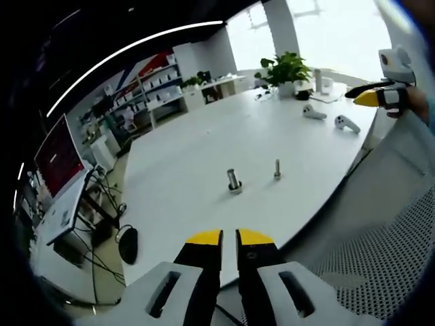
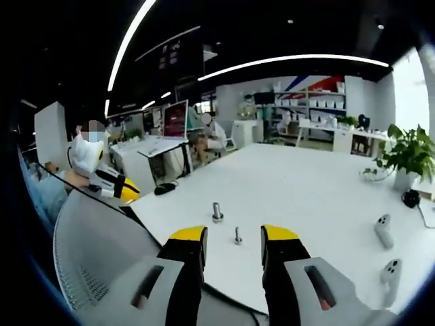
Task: Place the washer onto the threaded stud by aligning its center hole with the stud, sliding it down to the base, and recovering from edge contact or off-axis alignment until the washer reaches the visible bottom stop.
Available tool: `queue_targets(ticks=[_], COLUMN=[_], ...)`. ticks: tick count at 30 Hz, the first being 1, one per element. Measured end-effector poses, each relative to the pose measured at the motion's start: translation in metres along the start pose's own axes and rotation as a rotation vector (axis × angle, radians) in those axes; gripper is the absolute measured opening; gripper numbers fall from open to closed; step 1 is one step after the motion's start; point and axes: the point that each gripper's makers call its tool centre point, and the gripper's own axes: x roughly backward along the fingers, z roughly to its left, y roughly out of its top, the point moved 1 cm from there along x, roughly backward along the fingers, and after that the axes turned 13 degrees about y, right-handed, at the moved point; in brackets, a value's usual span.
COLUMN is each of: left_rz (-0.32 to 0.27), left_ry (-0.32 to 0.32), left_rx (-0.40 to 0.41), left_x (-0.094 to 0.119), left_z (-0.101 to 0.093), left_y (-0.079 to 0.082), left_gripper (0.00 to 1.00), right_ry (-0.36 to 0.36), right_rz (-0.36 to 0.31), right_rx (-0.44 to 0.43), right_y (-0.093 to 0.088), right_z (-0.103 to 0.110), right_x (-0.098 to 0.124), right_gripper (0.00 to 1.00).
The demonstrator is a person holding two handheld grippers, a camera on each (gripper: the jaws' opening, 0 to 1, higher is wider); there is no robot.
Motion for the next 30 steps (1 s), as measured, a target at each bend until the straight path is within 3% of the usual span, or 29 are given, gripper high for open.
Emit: queue_targets(ticks=[5,16,19,30], left_rz=[0.001,0.016,0.017,0.023], left_ry=[-0.002,0.000,0.002,0.006], left_rx=[-0.003,-0.010,-0.011,-0.013], left_x=[0.000,-0.001,-0.001,-0.001], left_z=[-0.001,-0.001,-0.001,0.000], left_y=[0.000,-0.003,-0.003,-0.004], left_gripper=[0.05,0.04,0.04,0.04], right_ry=[0.004,0.027,0.027,0.046], right_rz=[-0.001,-0.029,0.027,0.045], right_rx=[-0.034,-0.152,-0.125,-0.177], right_y=[-0.013,-0.021,-0.026,-0.032], right_z=[0.004,0.008,0.009,0.012], right_x=[-0.004,-0.010,-0.012,-0.013], right_gripper=[0.34,0.31,0.29,0.29])
